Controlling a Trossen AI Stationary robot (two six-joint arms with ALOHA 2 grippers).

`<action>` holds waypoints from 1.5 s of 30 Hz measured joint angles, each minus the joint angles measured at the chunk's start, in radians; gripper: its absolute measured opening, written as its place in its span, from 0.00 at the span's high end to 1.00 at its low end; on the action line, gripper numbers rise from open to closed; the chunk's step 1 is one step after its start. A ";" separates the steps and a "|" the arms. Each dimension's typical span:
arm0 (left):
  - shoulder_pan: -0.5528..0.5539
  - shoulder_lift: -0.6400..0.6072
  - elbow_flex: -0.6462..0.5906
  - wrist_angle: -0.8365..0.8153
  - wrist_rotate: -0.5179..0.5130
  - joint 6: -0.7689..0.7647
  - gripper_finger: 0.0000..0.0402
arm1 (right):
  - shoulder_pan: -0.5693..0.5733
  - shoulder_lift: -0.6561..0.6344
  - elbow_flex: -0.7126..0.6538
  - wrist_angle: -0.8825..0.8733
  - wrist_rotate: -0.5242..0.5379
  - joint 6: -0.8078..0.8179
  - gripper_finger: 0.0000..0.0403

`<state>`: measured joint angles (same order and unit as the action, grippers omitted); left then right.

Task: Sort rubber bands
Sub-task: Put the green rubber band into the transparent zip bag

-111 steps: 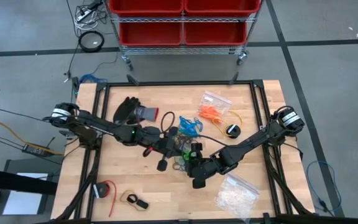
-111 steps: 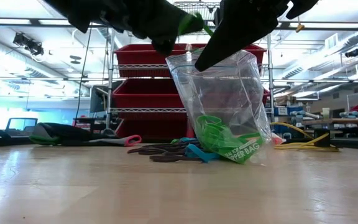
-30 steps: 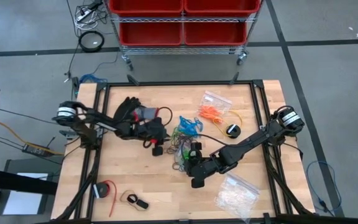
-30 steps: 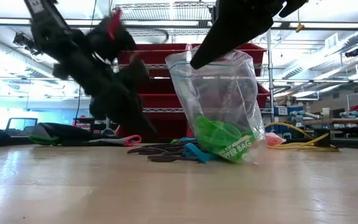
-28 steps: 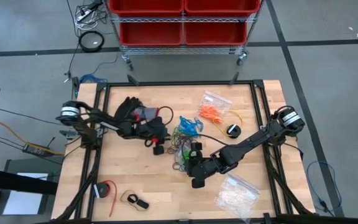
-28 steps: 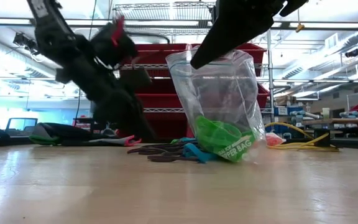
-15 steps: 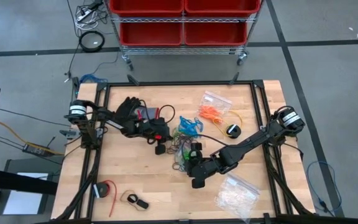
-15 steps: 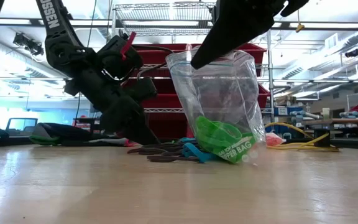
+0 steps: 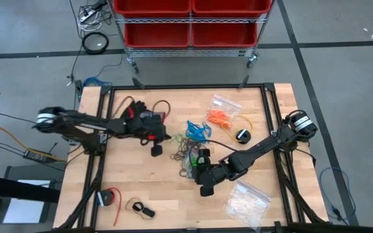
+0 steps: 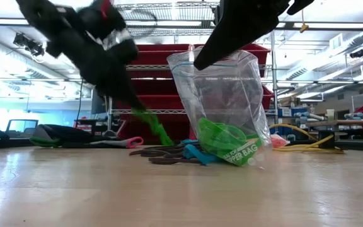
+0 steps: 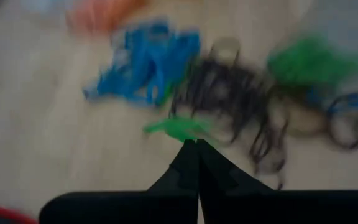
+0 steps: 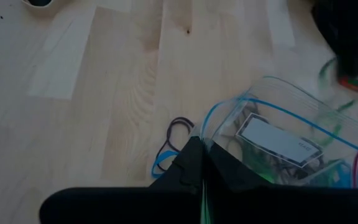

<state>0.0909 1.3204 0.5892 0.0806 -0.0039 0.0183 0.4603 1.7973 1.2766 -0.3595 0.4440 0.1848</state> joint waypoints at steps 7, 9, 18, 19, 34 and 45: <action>-0.083 -0.199 0.002 0.088 0.029 -0.004 1.00 | 0.000 0.000 0.000 0.006 0.000 0.000 1.00; -0.110 -0.217 0.002 0.155 0.066 -0.013 1.00 | 0.000 0.000 0.000 0.006 0.000 -0.002 1.00; -0.204 -0.122 0.109 0.231 0.119 -0.020 1.00 | -0.005 0.000 0.000 0.011 -0.001 0.000 1.00; -0.210 -0.102 0.126 0.227 0.119 -0.012 1.00 | -0.005 0.000 0.000 0.012 -0.001 0.000 1.00; -0.258 0.198 0.362 0.011 0.077 0.035 1.00 | -0.006 0.000 0.000 0.014 -0.001 -0.005 1.00; -0.270 0.255 0.392 -0.001 0.076 0.032 0.93 | -0.006 0.000 0.000 0.015 0.000 -0.005 1.00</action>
<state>-0.1795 1.5749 0.9810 0.0797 0.0719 0.0505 0.4541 1.7977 1.2766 -0.3443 0.4435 0.1799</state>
